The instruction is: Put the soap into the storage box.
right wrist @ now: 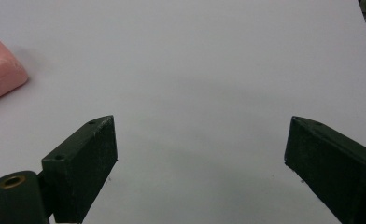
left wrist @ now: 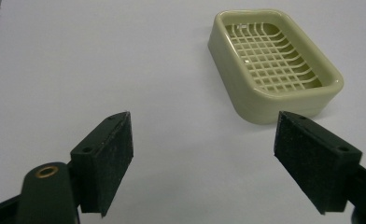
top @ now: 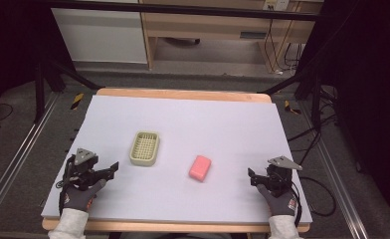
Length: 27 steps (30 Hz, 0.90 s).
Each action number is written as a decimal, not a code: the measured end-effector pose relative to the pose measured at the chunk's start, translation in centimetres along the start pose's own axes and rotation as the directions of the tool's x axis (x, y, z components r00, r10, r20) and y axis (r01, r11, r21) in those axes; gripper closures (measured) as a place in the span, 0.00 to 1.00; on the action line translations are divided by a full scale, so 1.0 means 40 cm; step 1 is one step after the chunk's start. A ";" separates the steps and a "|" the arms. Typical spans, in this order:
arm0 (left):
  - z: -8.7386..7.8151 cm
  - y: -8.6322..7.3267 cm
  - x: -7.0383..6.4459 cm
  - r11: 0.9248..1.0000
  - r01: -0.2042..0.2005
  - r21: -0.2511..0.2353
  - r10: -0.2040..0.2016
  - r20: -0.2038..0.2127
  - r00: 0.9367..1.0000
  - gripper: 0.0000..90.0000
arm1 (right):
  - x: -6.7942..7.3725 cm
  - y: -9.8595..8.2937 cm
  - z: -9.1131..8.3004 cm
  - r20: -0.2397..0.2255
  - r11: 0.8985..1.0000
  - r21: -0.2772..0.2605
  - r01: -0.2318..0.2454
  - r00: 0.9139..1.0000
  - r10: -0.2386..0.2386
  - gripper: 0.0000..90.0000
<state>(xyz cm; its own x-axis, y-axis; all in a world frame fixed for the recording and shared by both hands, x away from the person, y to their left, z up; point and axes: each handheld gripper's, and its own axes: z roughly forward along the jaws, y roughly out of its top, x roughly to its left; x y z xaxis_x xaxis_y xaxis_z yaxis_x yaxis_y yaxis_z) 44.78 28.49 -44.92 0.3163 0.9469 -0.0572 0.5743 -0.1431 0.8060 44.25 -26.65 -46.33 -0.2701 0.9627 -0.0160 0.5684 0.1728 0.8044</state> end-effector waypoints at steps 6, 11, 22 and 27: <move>0.006 0.004 -0.016 1.000 -0.014 0.011 0.014 0.004 1.000 0.21 | 0.002 0.000 0.004 -0.009 1.000 0.001 -0.002 1.000 0.002 0.10; 0.001 0.012 -0.030 1.000 -0.024 0.005 0.023 0.023 0.999 0.22 | 0.003 0.000 0.003 -0.008 1.000 0.002 -0.005 1.000 0.005 0.10; -0.004 0.038 -0.077 0.999 -0.049 -0.001 0.049 0.061 0.997 0.22 | 0.006 0.000 0.009 -0.006 1.000 0.001 0.004 1.000 -0.004 0.10; -0.005 0.047 -0.091 0.998 -0.060 -0.010 0.061 0.063 0.996 0.22 | 0.010 0.001 0.012 -0.003 1.000 -0.002 -0.002 1.000 0.002 0.09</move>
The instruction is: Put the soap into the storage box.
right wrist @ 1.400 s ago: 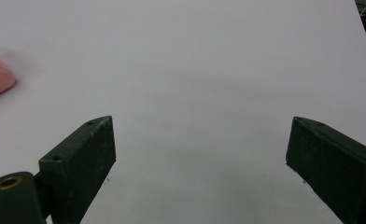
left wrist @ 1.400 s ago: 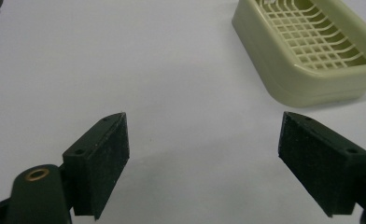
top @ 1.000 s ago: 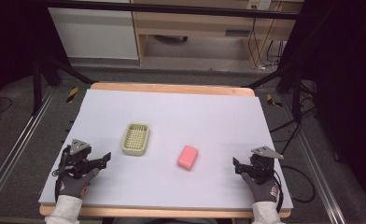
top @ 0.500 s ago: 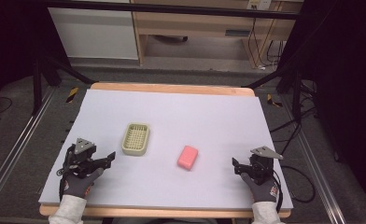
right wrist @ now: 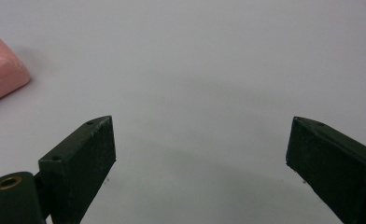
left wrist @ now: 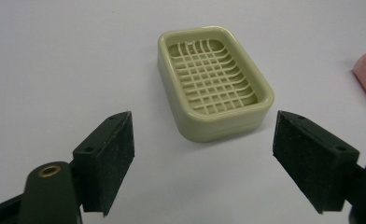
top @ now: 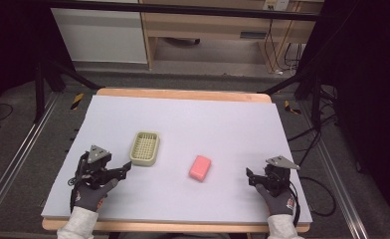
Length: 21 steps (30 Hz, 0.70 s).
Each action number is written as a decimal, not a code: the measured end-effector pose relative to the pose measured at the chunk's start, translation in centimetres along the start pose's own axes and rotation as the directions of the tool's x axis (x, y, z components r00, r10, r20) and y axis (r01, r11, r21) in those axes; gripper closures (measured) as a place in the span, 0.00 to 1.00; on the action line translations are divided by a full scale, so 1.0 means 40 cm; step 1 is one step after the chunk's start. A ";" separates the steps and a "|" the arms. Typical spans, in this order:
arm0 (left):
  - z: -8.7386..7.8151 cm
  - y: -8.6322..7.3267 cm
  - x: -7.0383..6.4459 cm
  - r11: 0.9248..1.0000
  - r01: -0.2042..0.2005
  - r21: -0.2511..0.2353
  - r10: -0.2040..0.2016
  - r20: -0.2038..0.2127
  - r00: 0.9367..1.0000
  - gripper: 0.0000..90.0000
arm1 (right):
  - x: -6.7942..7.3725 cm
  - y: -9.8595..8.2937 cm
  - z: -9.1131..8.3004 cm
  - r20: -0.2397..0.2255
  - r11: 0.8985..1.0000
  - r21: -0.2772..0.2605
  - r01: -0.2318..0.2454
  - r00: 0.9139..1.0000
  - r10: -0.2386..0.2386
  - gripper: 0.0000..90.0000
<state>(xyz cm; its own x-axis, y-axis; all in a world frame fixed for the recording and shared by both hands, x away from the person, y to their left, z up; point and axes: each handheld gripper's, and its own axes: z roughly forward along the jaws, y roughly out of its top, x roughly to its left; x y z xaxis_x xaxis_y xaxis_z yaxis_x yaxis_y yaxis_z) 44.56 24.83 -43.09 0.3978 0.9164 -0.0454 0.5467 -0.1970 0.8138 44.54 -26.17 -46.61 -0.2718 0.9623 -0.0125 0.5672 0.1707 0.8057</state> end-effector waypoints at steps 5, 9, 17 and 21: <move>-0.008 0.027 -0.010 1.000 -0.011 -0.021 0.011 0.015 1.000 0.23 | 0.002 0.001 0.004 0.013 1.000 0.000 0.007 1.000 -0.007 0.09; -0.001 0.047 -0.026 1.000 -0.013 -0.029 0.014 0.024 1.000 0.23 | -0.001 0.001 0.001 0.018 1.000 -0.005 -0.003 1.000 0.003 0.09; 0.013 0.077 -0.062 0.999 -0.033 -0.033 0.034 0.038 0.999 0.23 | -0.002 0.002 0.000 0.019 1.000 -0.008 -0.002 1.000 0.002 0.09; 0.023 0.092 -0.079 0.999 -0.031 -0.035 0.033 0.047 0.998 0.23 | -0.001 0.002 0.001 0.018 1.000 -0.010 0.002 1.000 -0.001 0.09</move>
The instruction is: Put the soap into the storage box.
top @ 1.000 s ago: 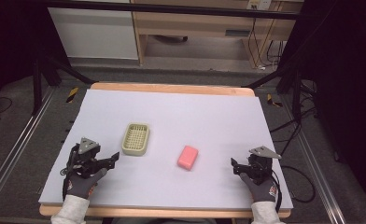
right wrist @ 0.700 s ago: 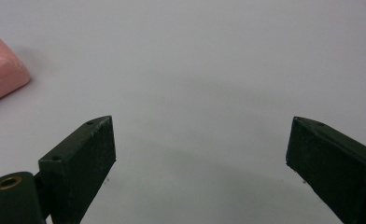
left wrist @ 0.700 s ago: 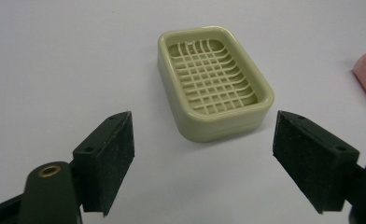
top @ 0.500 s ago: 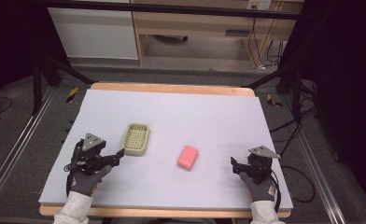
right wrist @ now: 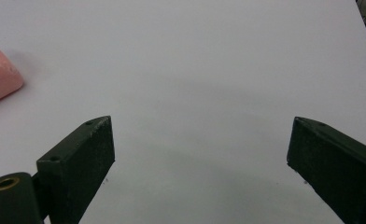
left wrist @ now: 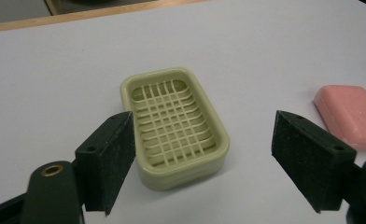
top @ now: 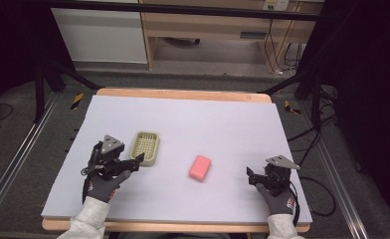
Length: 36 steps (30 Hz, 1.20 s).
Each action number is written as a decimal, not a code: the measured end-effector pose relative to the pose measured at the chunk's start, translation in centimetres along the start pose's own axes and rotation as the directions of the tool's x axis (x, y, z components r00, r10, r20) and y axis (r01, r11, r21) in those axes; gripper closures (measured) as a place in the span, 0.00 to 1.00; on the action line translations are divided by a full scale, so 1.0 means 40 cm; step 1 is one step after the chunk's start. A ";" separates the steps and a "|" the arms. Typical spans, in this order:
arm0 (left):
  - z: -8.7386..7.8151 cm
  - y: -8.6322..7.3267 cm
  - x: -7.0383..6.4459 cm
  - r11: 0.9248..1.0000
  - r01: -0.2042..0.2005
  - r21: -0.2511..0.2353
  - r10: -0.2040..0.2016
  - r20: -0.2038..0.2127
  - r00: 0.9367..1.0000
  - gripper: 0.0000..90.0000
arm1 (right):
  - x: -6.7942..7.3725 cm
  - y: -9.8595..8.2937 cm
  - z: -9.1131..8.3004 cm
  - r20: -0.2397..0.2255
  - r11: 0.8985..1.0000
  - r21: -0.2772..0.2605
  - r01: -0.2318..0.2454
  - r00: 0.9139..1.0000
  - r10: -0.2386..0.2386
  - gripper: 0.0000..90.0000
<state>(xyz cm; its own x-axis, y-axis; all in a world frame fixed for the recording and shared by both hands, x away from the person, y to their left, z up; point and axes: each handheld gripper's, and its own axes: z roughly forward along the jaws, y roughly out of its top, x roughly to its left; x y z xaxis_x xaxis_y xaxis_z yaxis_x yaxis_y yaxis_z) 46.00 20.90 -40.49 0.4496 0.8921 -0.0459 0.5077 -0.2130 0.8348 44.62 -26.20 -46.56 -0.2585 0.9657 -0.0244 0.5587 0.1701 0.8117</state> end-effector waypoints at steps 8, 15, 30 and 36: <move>0.024 0.017 -0.035 1.000 -0.014 -0.002 0.014 0.015 1.000 0.24 | 0.001 0.001 -0.001 0.005 1.000 -0.002 -0.002 1.000 0.002 0.09; 0.045 0.033 -0.075 0.999 -0.043 -0.004 0.043 0.036 0.998 0.24 | 0.002 0.001 -0.001 0.009 1.000 -0.001 0.002 1.000 -0.002 0.09; 0.085 0.054 -0.148 0.996 -0.085 -0.006 0.085 0.071 0.994 0.25 | 0.008 -0.001 0.000 0.012 1.000 0.001 0.011 1.000 -0.011 0.09; 0.102 0.060 -0.182 0.994 -0.110 -0.001 0.109 0.082 0.991 0.25 | 0.007 -0.001 -0.001 0.013 1.000 -0.003 0.015 1.000 -0.015 0.09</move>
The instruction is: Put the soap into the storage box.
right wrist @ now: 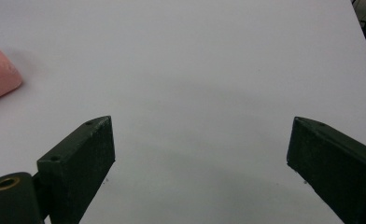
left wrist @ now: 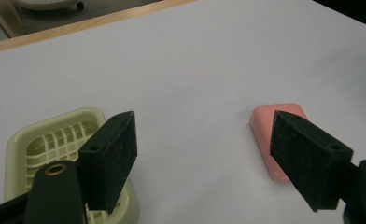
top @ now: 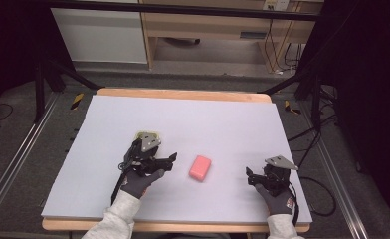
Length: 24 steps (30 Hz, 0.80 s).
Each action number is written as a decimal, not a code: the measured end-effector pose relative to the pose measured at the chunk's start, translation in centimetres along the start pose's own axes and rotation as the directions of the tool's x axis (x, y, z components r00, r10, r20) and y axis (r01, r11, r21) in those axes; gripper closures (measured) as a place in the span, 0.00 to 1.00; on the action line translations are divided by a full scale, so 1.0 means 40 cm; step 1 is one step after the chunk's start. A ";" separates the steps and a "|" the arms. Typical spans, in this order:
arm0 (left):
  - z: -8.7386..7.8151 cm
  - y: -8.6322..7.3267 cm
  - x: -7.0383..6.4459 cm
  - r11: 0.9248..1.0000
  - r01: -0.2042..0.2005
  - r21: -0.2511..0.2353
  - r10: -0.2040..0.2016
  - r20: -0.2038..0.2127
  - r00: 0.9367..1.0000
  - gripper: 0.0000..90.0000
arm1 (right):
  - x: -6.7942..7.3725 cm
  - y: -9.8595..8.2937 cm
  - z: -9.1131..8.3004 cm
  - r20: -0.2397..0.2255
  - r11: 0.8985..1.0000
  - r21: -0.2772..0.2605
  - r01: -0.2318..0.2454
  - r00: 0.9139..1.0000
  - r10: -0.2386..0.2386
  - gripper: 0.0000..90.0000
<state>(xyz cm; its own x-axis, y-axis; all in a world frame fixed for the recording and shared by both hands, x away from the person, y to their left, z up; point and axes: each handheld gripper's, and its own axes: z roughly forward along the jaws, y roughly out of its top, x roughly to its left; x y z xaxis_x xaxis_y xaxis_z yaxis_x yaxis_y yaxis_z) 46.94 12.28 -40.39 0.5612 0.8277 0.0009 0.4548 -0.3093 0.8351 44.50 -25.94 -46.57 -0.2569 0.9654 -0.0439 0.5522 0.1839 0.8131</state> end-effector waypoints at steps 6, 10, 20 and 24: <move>0.019 0.002 -0.023 1.000 -0.002 0.005 0.002 0.016 1.000 0.25 | 0.004 0.000 0.001 -0.001 1.000 0.000 0.003 1.000 -0.003 0.09; 0.035 0.003 -0.037 1.000 -0.009 0.016 0.009 0.027 1.000 0.25 | 0.004 0.000 0.000 0.001 1.000 -0.001 -0.004 1.000 0.004 0.09; 0.065 0.001 -0.063 0.999 -0.014 0.029 0.013 0.035 0.999 0.26 | 0.005 -0.001 0.002 -0.003 1.000 0.000 -0.002 1.000 0.002 0.09; 0.085 0.000 -0.081 0.999 -0.023 0.036 0.021 0.043 0.999 0.26 | 0.005 0.000 0.002 -0.004 1.000 0.002 -0.006 1.000 0.006 0.09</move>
<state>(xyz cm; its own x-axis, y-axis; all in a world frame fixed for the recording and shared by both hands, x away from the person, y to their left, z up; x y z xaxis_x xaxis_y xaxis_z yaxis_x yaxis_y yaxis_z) 47.45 8.01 -42.26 0.6002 0.7998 -0.0050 0.4664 -0.3450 0.8145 44.50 -25.74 -46.64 -0.2564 0.9659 -0.0366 0.5556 0.1782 0.8121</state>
